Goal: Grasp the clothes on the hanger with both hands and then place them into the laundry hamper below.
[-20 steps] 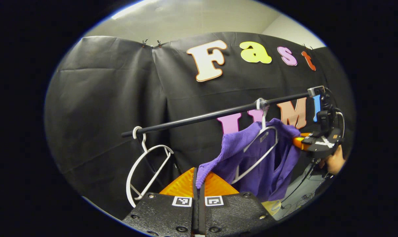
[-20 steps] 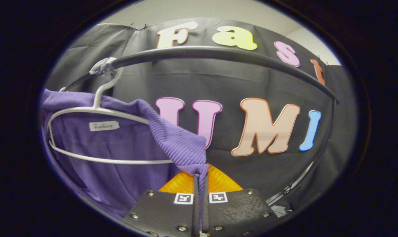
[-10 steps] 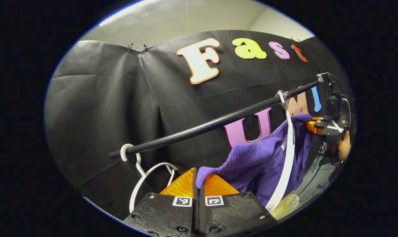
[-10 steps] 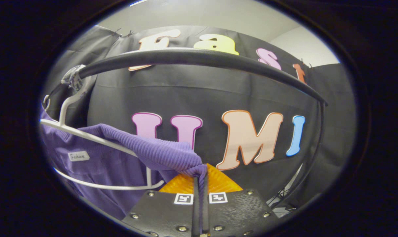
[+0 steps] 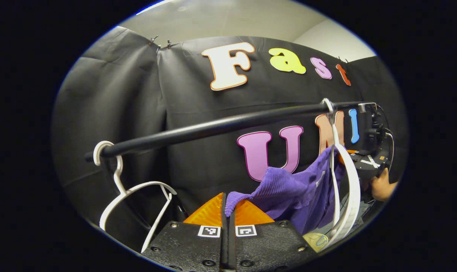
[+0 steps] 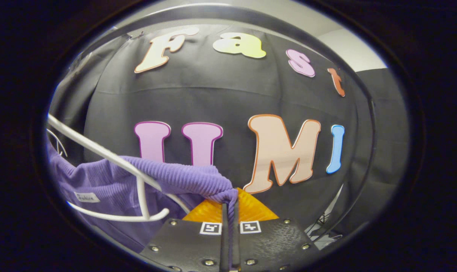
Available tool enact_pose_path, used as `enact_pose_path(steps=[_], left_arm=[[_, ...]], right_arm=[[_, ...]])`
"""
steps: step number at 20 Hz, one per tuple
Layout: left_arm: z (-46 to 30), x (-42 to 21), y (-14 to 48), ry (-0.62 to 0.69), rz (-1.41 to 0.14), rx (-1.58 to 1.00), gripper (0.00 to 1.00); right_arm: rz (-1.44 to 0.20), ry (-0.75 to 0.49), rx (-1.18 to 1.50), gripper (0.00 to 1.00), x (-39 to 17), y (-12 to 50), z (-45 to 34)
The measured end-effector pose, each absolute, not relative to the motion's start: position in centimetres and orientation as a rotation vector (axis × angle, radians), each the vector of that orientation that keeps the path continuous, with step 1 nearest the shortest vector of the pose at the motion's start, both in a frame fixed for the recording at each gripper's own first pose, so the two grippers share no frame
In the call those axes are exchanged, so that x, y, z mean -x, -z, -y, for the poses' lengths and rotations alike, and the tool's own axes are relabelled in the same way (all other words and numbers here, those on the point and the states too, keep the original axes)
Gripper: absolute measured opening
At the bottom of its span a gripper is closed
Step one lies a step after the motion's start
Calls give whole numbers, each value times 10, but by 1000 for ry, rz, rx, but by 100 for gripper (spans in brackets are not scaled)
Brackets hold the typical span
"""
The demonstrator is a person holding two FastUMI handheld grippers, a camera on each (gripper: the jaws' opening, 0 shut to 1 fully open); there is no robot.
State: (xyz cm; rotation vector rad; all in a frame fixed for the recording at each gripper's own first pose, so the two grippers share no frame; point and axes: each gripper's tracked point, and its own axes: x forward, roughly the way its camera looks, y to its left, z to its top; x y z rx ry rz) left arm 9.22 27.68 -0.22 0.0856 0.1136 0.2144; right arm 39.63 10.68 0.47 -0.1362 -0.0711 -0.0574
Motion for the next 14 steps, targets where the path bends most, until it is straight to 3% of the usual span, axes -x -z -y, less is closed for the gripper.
enact_pose_path(steps=[4, 5, 12, 13, 14], left_arm=[[-272, -99, 3, -158, -82, -20, 0], [-276, -101, 7, -156, -84, -5, 0], [-279, -96, 41, -117, -125, 141, 1], [-278, -93, 49, -109, -128, 145, 1], [-279, -89, 63, -117, -154, 147, 0]], right_arm=[[19, 46, 131, 7, -409, 23, -111], [-1, 40, 131, 4, -410, 31, -112], [-74, -3, 134, 4, -404, 81, -131], [-105, -12, 133, 7, -404, 92, -132], [-144, -15, 135, 4, -403, 107, -131]])
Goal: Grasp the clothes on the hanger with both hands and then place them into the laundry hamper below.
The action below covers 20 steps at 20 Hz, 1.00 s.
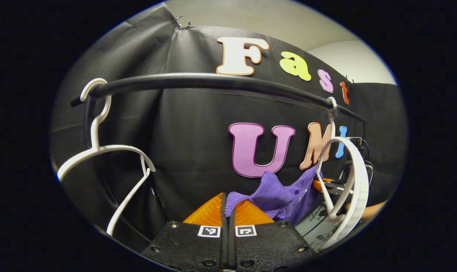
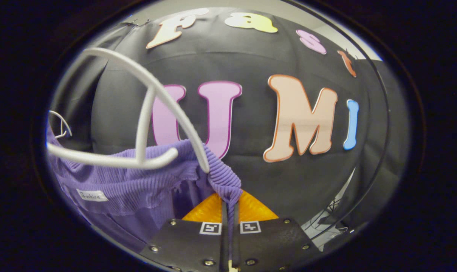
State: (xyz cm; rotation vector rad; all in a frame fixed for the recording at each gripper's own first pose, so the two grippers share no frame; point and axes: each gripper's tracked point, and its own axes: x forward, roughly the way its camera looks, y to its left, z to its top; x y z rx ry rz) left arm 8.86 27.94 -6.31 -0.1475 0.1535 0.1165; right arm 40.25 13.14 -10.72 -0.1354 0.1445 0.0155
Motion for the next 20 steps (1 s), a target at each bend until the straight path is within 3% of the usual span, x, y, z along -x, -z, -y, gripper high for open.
enact_pose_path(steps=[9, 15, 20], left_arm=[[-261, -35, 138, -219, -253, 154, 0], [-227, 26, 130, -288, -260, 126, 0], [-176, 58, 106, -252, -231, 95, 0]], right_arm=[[-309, -103, 208, 4, -323, 191, -129], [-305, -140, 201, 4, -250, 185, -116], [-256, -156, 196, 4, -189, 155, -98]])
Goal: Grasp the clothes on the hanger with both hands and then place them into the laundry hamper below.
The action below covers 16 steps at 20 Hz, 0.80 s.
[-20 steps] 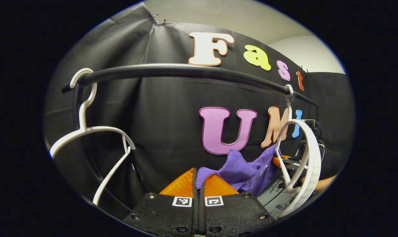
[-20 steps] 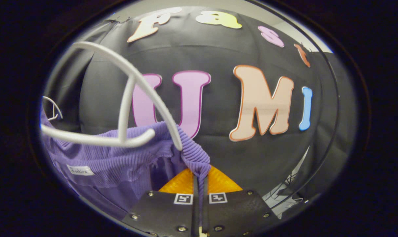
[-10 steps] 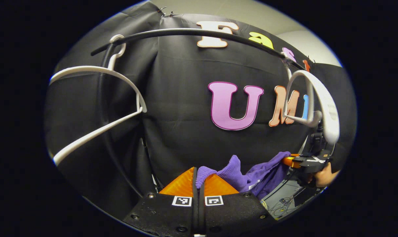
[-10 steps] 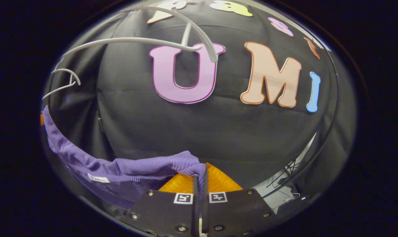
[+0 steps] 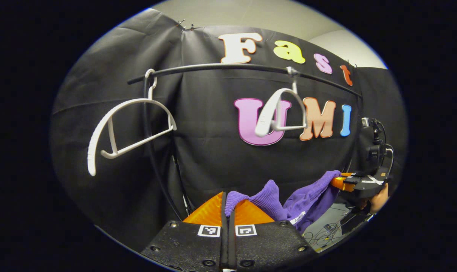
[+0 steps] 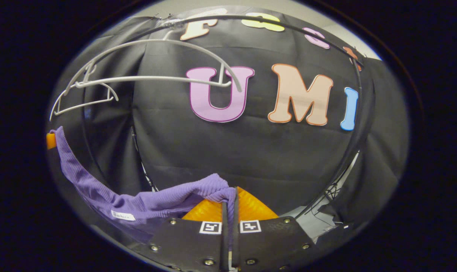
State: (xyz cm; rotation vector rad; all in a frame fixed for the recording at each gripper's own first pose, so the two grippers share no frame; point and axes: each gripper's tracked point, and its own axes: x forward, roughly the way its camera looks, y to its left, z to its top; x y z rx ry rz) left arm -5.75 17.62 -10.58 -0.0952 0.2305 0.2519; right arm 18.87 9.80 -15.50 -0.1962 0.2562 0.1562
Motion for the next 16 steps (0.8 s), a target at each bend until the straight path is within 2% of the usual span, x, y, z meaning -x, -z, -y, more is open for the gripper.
enact_pose_path(steps=[9, 15, 16], left_arm=[[-82, 52, 42, -112, -114, 23, 2], [-33, 11, 16, -10, -72, 26, 0], [-27, 4, 9, -8, -57, 19, 0]], right_arm=[[-158, -149, 89, 4, -121, 76, -80], [-108, -108, 10, 3, -115, 27, -66], [-106, -98, -3, 0, -116, 22, -63]])
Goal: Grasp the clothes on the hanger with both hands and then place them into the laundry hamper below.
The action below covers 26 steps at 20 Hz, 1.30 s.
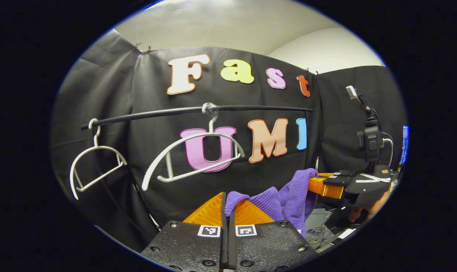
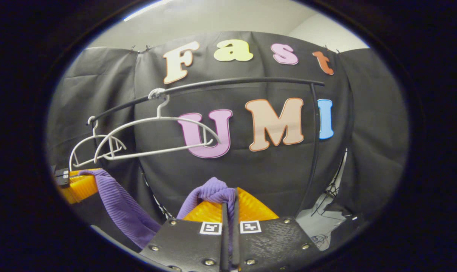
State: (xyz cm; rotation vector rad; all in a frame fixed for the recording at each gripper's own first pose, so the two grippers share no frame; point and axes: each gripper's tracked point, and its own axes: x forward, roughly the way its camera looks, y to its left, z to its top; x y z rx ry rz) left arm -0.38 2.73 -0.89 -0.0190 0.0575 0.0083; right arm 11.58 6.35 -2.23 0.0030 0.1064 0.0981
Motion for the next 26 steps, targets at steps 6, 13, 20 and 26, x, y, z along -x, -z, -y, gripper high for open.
enact_pose_path(steps=[6, 13, 20, 26], left_arm=[[-4, -48, -20, 21, 27, 34, 2], [-11, -102, 4, 28, -7, 86, 0], [-14, -137, 114, 43, -150, 28, 0], [-18, -166, 230, 37, -359, 76, 0]], right_arm=[[-88, -73, -66, 4, -136, -6, -59], [-129, -29, -70, 4, -179, 10, -48], [-327, -30, -25, 5, -217, 109, -50], [-507, 1, -9, 4, -240, 219, -39]])
